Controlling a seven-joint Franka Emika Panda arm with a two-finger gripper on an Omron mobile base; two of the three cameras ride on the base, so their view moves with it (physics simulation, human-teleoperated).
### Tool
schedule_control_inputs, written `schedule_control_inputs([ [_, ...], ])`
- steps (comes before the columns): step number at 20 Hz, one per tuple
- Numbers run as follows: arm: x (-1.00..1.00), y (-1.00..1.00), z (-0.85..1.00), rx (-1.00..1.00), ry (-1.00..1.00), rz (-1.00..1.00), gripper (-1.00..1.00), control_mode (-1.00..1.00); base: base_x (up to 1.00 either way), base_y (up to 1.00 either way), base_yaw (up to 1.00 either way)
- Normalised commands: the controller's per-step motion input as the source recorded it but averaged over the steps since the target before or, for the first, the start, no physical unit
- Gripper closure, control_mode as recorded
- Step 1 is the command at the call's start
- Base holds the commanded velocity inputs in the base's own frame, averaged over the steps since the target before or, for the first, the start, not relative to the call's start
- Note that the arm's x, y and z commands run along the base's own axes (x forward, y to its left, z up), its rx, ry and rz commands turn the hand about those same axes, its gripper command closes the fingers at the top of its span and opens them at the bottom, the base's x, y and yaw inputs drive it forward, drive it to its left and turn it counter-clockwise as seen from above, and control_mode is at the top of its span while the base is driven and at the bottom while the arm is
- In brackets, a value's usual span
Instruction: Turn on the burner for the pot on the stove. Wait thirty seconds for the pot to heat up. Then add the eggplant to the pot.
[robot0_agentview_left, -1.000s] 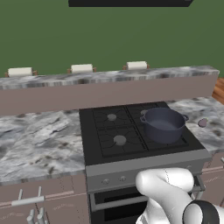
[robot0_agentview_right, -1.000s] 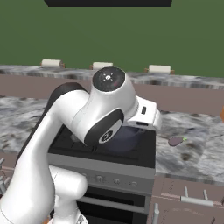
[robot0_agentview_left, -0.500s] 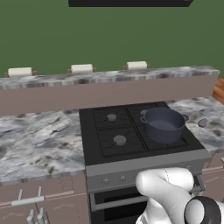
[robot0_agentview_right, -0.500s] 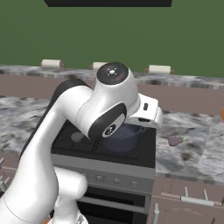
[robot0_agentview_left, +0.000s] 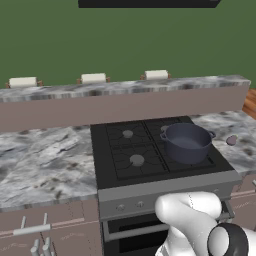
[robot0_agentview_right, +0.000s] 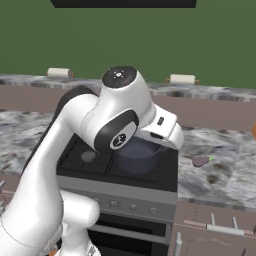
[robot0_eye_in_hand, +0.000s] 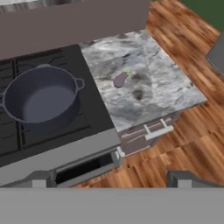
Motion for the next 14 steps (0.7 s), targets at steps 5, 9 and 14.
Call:
schedule_control_inputs([
  [5,0.01,0.0,-0.02,0.08,0.0,-0.29,-1.0,-1.0,0.0,0.0,0.0],
  [9,0.07,0.0,-0.03,0.09,0.0,-0.17,-1.0,-1.0,0.0,0.0,0.0],
  [14,0.15,0.0,0.0,0.0,0.0,0.0,-1.0,-1.0,0.0,0.0,0.0],
])
